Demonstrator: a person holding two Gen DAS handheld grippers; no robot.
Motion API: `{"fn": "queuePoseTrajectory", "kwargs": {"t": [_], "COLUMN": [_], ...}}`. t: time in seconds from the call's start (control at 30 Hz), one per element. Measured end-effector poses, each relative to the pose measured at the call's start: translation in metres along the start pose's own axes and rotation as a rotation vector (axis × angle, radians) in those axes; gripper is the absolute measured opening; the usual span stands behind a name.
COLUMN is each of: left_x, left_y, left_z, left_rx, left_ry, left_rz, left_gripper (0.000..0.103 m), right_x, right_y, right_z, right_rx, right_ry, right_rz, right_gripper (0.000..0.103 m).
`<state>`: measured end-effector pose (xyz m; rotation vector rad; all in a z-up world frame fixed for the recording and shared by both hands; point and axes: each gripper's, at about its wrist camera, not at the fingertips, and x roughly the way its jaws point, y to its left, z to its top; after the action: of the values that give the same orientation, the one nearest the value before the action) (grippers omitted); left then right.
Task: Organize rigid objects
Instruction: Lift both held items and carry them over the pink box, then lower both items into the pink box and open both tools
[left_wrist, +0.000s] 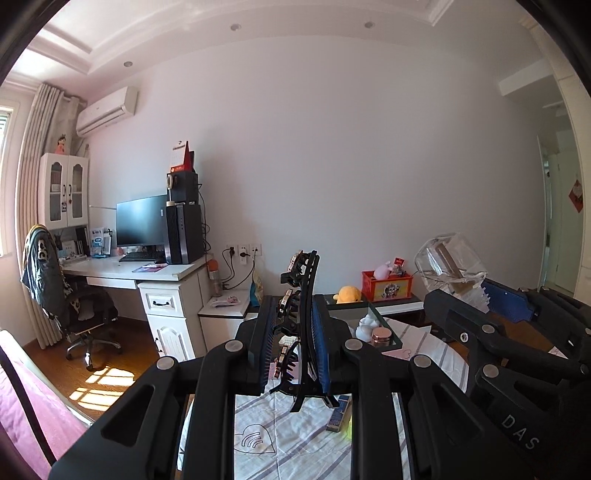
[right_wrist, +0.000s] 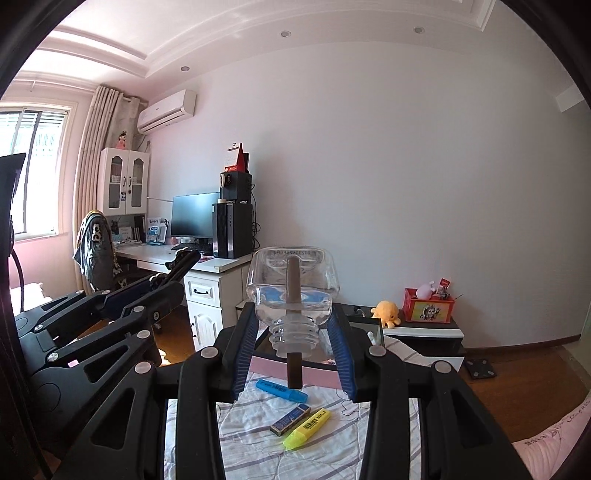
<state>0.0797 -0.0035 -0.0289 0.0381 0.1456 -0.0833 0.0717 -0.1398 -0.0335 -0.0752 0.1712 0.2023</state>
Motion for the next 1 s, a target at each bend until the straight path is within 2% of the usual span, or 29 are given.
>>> {"fn": "queuePoseTrajectory", "kwargs": {"t": [0.2,0.43,0.67,0.83,1.0], "left_x": [0.008,0.063,0.173,0.271,0.354], "left_y": [-0.008,-0.015,-0.031,-0.033,-0.025], "left_z": [-0.001,-0.002,-0.006,-0.018,-0.047], "left_rx": [0.012,0.023,0.069,0.083,0.063], "left_ry": [0.015,0.091,0.199,0.34,0.487], "left_rz": [-0.013,-0.07,-0.089,-0.112,-0.121], "left_gripper": [0.019,0.019,0.019,0.019,0.019], "right_x": [0.01,0.051,0.132,0.206,0.274], "right_y": [-0.008,-0.028,-0.066,-0.103,-0.134], "right_z": [-0.002,-0.009,-0.015,-0.029,-0.059], "right_rx": [0.004,0.013,0.026,0.052,0.072], "right_ry": [0.023,0.081,0.172,0.279,0.4], "right_rz": [0.002,0.003,0.001,-0.023,-0.04], "right_gripper": [0.04,0.04,0.04,0.04,0.04]}}
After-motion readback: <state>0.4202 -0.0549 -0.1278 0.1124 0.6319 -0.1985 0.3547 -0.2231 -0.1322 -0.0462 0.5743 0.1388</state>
